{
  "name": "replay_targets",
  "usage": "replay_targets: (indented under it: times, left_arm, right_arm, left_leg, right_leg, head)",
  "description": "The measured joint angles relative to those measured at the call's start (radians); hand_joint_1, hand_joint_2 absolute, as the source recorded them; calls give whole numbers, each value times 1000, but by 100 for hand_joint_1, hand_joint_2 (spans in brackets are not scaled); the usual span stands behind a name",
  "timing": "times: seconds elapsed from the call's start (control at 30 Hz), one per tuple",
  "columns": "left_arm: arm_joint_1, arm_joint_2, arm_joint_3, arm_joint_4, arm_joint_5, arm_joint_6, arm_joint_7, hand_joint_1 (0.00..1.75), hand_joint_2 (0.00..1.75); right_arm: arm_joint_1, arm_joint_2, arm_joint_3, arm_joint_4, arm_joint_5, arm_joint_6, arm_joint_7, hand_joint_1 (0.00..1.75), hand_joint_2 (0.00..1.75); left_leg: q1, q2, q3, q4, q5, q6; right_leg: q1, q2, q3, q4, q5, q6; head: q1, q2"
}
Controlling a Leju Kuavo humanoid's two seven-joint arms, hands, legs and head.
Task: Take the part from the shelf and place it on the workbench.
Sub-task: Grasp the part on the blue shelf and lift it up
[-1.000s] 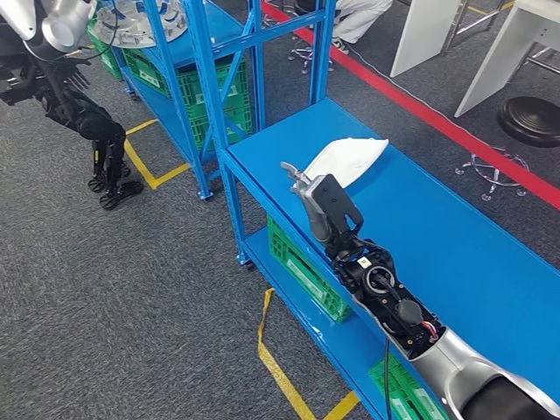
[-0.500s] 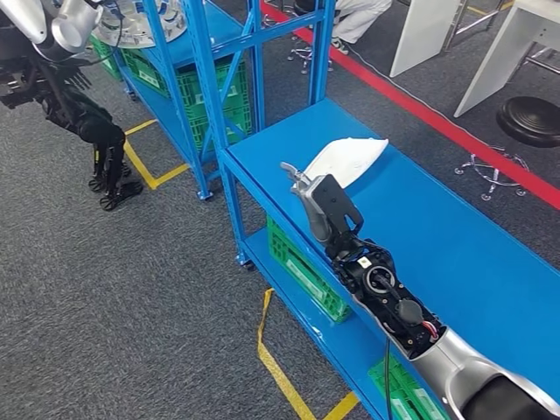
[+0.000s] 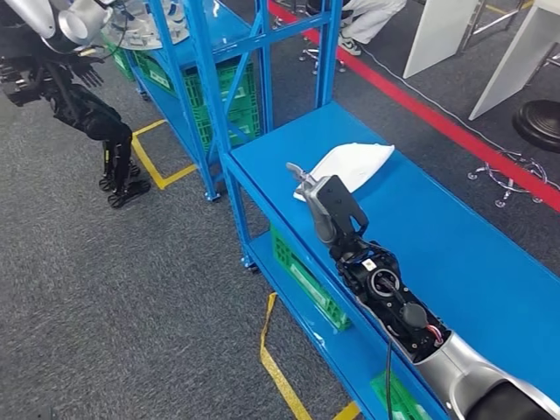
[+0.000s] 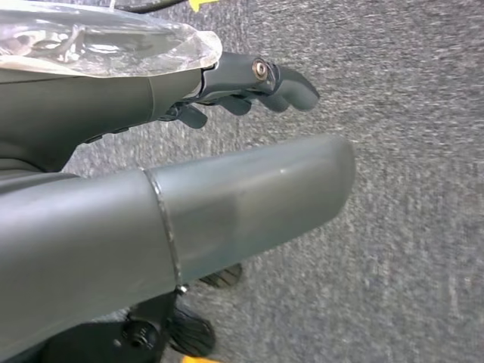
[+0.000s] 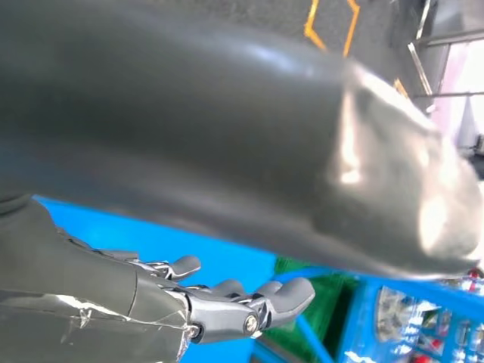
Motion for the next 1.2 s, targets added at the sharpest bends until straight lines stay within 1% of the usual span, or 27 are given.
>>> replay_targets:
  times: [0.07, 0.13, 0.17, 0.23, 0.27, 0.3, 0.33, 0.4, 0.43, 0.47, 0.53, 0.6, 0.63, 0.67, 0.73, 0.77, 0.8, 0.83, 0.87, 0.9, 0.93, 0.97, 1.0, 1.03, 1.13, 1.17, 1.2]
  left_arm:
    - [-3, -1, 0, 0, 0, 0, 3, 0, 0]
    - [-6, -1, 0, 0, 0, 0, 4, 0, 0]
    - [-7, -2, 0, 0, 0, 0, 4, 0, 0]
    - [-9, -2, 0, 0, 0, -1, 4, 0, 0]
    - [-7, -2, 0, 0, 1, -1, 4, 0, 0]
    - [-6, -2, 0, 0, 1, -1, 4, 0, 0]
    - [-5, -2, 0, 0, 1, -1, 4, 0, 0]
    - [-6, -1, 0, 0, 1, -2, 4, 0, 0]
    - [-7, 0, 0, 0, 1, -2, 3, 0, 0]
    - [-8, 0, 0, 0, 1, -2, 3, 0, 0]
    - [-10, 2, 0, 0, 2, -2, 3, 0, 0]
    - [-10, 2, 0, 0, 2, -2, 3, 0, 0]
    - [-10, 2, 0, 0, 2, -2, 3, 0, 0]
    - [-10, 2, 0, 0, 2, -2, 3, 0, 0]
    - [-10, 1, 0, 0, 2, -2, 3, 0, 0]
    - [-10, 1, 0, 0, 2, -2, 3, 0, 0]
    - [-9, 0, 0, 0, 2, -2, 3, 0, 0]
    - [-8, 0, 0, 0, 2, -2, 3, 0, 0]
    - [-7, -1, 0, 0, 2, -2, 3, 0, 0]
    - [-7, -2, 0, 0, 2, -2, 3, 0, 0]
    - [-7, -2, 0, 0, 2, -2, 3, 0, 0]
    - [-7, -3, 0, 0, 2, -2, 3, 0, 0]
    - [-8, -3, 0, 0, 2, -2, 2, 0, 0]
    - [-8, -3, 0, 0, 3, -2, 2, 0, 0]
    - [-8, -3, 0, 0, 3, -2, 1, 0, 0]
    - [-9, -3, 0, 0, 2, -1, 1, 0, 0]
    - [-9, -2, 0, 0, 2, -1, 0, 0, 0]
  right_arm:
    - [2, -1, -1, -4, 0, -1, 1, 0, 0]
    - [0, -1, -5, -9, 0, 0, 1, 0, 0]
    - [-1, -1, -6, -11, 0, 1, 1, 0, 0]
    - [-1, -1, -7, -13, 0, 2, 1, 0, 0]
    - [0, -1, -7, -13, 0, 3, 1, 0, 0]
    - [1, -1, -7, -13, 0, 3, 1, 0, 0]
    - [1, -1, -7, -13, 0, 3, 1, 0, 0]
    - [1, -1, -7, -13, 0, 3, 1, 0, 0]
    - [1, -1, -7, -14, 0, 3, 1, 0, 0]
    - [1, -1, -7, -15, 0, 3, 1, 0, 0]
    - [1, -1, -7, -17, 0, 3, 1, 0, 0]
    - [1, -2, -8, -19, 0, 3, 1, 0, 0]
    - [0, -3, -9, -19, 0, 3, 1, 0, 0]
    - [-1, -4, -9, -20, 0, 3, 1, 0, 0]
    - [0, -5, -9, -20, 0, 3, 1, 0, 0]
    - [1, -6, -8, -20, 0, 3, 2, 0, 0]
    - [3, -6, -8, -20, 0, 3, 2, 0, 0]
    - [3, -6, -8, -20, 0, 3, 2, 0, 0]
    - [3, -6, -8, -20, 0, 4, 2, 0, 0]
    - [3, -6, -8, -20, 0, 4, 2, 0, 0]
    - [2, -7, -8, -20, 0, 5, 1, 0, 0]
    - [0, -7, -8, -20, 0, 5, 1, 0, 0]
    - [-1, -7, -8, -20, 0, 6, 1, 0, 0]
    - [-2, -7, -8, -20, 0, 6, 1, 0, 0]
    - [-3, -7, -8, -21, 0, 7, 1, 0, 0]
    - [-4, -7, -8, -21, -1, 6, 1, 0, 0]
    - [-5, -7, -8, -21, -2, 5, 1, 0, 0]
  left_leg:
    - [5, 0, 0, 0, -2, -11]
    - [6, 6, -21, 44, -28, -18]
    - [6, 9, -51, 102, -55, -18]
    - [4, 11, -135, 254, -110, -17]
    - [3, 11, -170, 309, -121, -15]
    - [2, 11, -186, 325, -112, -12]
    - [0, 11, -181, 299, -85, -7]
    - [-6, 13, -121, 155, -6, 6]
    - [-11, 14, -89, 85, 21, 11]
    - [-16, 15, -67, 38, 35, 16]
    - [-23, 16, -55, 13, 33, 21]
    - [-21, 15, -49, 7, 33, 29]
    - [-19, 15, -44, 3, 32, 34]
    - [-16, 15, -38, -1, 32, 39]
    - [-16, 15, -29, -1, 26, 47]
    - [-16, 14, -26, -1, 23, 48]
    - [-16, 13, -22, -1, 20, 49]
    - [-17, 12, -18, -1, 17, 48]
    - [-17, 11, -12, -1, 12, 47]
    - [-17, 10, -5, 0, 7, 45]
    - [-18, 9, 1, 0, 2, 42]
    - [-19, 8, 3, 2, -2, 38]
    - [-21, 7, 2, 3, -4, 34]
    - [-22, 7, 0, 4, -5, 30]
    - [-21, 8, -5, 13, -16, 17]
    - [-20, 9, -17, 43, -33, 12]
    - [-18, 10, -42, 94, -58, 8]
  right_leg:
    - [3, 1, 1, -1, 0, -16]
    - [3, 1, 6, -5, 1, -29]
    - [4, 0, 7, -6, 0, -35]
    - [10, -1, 8, -6, -2, -42]
    - [13, -1, 8, -6, -4, -44]
    - [15, -1, 10, -6, -5, -46]
    - [17, -1, 12, -6, -7, -48]
    - [19, -1, 20, -6, -12, -47]
    - [20, -1, 22, -6, -15, -45]
    - [22, 0, 23, -6, -18, -41]
    - [22, -1, 24, -8, -22, -32]
    - [20, -2, 24, -5, -29, -21]
    - [20, -3, 16, 14, -42, -16]
    - [19, -3, -3, 58, -65, -12]
    - [17, -3, -73, 199, -124, -8]
    - [17, -3, -110, 267, -145, -6]
    - [17, -3, -134, 303, -146, -6]
    - [17, -3, -140, 298, -128, -7]
    - [17, -3, -124, 251, -90, -9]
    - [17, -3, -94, 178, -44, -12]
    - [18, -3, -62, 105, -9, -15]
    - [20, -2, -33, 43, 12, -19]
    - [22, -1, -16, 9, 19, -23]
    - [24, -1, -9, -3, 14, -27]
    - [20, 0, 0, -15, 13, -38]
    - [18, 0, 5, -19, 14, -42]
    - [17, -1, 9, -23, 14, -46]
  head:
    - [-3, 0]
    - [-7, 0]
    - [-11, 0]
    - [-16, 0]
    - [-17, 0]
    - [-17, 0]
    - [-17, 0]
    - [-18, 0]
    - [-19, 0]
    - [-20, 0]
    - [-20, 0]
    - [-19, 0]
    - [-18, 0]
    - [-16, 0]
    - [-14, 0]
    - [-12, 0]
    - [-11, 0]
    - [-10, 0]
    - [-9, 0]
    - [-8, 0]
    - [-8, 0]
    - [-9, 0]
    - [-10, 0]
    - [-10, 0]
    - [-11, 0]
    - [-13, 0]
    - [-15, 0]
